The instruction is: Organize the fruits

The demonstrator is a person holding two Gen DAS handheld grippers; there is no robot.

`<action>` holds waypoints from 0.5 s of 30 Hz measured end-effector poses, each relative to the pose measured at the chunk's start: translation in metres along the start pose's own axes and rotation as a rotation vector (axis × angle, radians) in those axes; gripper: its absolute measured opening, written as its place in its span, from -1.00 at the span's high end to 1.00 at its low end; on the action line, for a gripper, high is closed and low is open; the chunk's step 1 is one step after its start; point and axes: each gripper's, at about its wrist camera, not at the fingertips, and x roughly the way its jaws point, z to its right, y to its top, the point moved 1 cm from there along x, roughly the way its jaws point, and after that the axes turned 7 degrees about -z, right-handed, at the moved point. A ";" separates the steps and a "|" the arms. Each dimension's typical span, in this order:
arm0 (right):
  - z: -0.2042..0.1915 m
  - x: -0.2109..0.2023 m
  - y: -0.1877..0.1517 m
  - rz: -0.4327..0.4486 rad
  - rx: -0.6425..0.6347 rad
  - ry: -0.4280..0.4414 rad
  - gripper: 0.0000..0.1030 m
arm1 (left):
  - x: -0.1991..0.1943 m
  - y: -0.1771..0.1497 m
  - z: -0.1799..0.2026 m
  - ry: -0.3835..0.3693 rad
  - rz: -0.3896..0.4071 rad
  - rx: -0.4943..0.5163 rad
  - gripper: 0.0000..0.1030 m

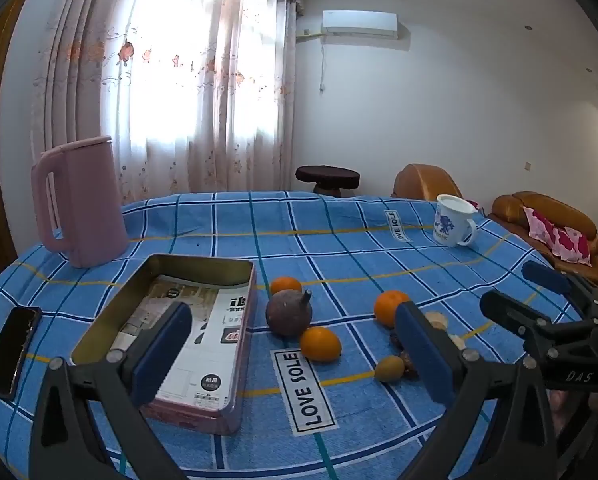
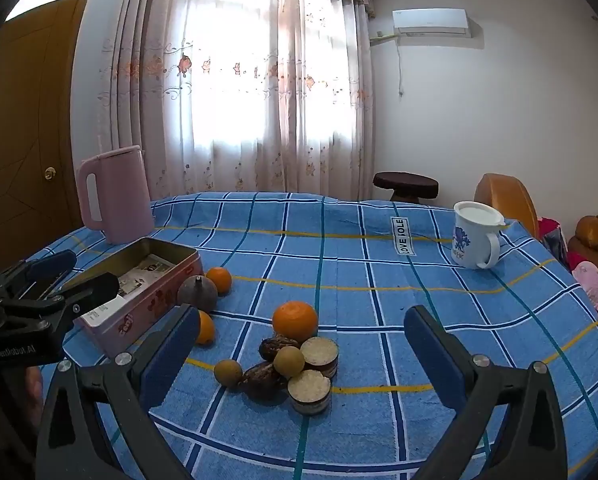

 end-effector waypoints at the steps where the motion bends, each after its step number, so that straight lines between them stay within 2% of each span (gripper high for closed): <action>1: 0.000 0.000 0.000 0.000 0.000 0.000 -0.98 | 0.000 0.000 0.000 0.001 0.000 0.001 -1.00; 15: 0.001 0.002 -0.002 -0.008 0.004 0.005 -0.98 | 0.001 -0.001 0.001 0.006 -0.008 0.005 -1.00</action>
